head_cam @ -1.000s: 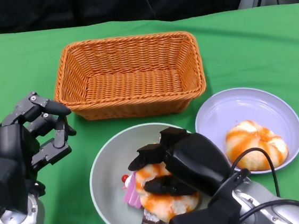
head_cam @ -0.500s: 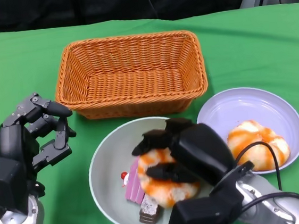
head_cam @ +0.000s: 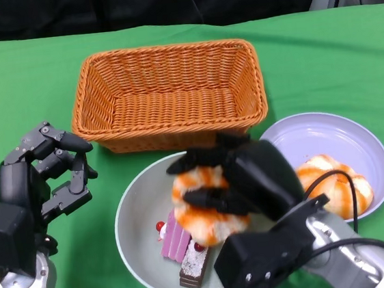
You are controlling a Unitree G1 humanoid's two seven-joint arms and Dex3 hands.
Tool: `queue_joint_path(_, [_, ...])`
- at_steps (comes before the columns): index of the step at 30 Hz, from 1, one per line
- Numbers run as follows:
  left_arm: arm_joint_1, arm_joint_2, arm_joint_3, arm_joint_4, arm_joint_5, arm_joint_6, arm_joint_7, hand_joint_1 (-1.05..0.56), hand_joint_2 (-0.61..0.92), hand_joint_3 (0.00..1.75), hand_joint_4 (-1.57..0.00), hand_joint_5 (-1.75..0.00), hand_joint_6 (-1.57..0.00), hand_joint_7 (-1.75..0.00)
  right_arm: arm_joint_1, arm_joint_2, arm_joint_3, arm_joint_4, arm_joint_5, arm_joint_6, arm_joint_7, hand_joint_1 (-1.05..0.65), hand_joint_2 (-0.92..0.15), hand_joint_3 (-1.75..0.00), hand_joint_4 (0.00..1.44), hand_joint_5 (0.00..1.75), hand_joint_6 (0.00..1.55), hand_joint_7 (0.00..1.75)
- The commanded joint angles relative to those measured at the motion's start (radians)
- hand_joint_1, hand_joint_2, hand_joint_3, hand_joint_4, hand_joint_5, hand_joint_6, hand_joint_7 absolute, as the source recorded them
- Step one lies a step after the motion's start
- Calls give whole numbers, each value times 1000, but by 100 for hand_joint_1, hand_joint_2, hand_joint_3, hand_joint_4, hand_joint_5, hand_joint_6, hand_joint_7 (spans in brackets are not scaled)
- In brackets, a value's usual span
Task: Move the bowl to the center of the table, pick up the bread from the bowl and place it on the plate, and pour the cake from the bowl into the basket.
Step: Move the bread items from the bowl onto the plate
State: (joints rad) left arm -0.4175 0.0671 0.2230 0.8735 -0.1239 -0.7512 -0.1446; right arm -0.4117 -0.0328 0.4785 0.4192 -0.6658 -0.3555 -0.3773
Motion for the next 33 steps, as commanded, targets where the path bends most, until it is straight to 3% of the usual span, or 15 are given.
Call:
queue_joint_path(1, [-22,20,3,17,3,-23,8,-2,52,114,-81,-155,-82,-130,13,0,-24,-41,27,9,23,-23,-92,-10,65,149,85,67])
queue_joint_path(11, [-24,21,4,27,-2,-23,5,-1,53,113,-81,-155,-81,-130,47,9,-65,-137,75,58,75,-22,-91,-7,67,146,87,69])
queue_joint_path(19, [-25,28,7,32,-9,-24,-6,-2,53,113,-82,-153,-82,-130,79,-35,-180,-231,134,22,65,-20,-91,-4,68,162,86,77])
queue_joint_path(24, [-24,30,8,28,-14,-22,-13,-2,54,112,-81,-153,-82,-131,102,-57,-220,-265,139,38,85,-22,-92,-5,66,159,83,81])
queue_joint_path(29, [-23,32,11,24,-22,-16,-24,-3,53,112,-81,-156,-81,-131,129,-77,-256,-308,138,64,100,-24,-92,-4,69,146,84,78])
queue_joint_path(31, [-23,31,12,24,-22,-16,-26,-3,53,112,-81,-156,-81,-131,131,-76,-258,-311,137,66,104,-24,-92,-4,69,145,84,77])
queue_joint_path(32, [-22,33,13,24,-23,-16,-29,-3,53,112,-81,-156,-81,-131,141,-87,-291,-328,150,74,98,-24,-92,-4,69,145,84,77])
queue_joint_path(33, [-21,35,13,22,-23,-17,-30,-2,54,113,-80,-156,-81,-131,149,-98,-321,-340,161,78,93,-24,-92,-5,70,157,85,77])
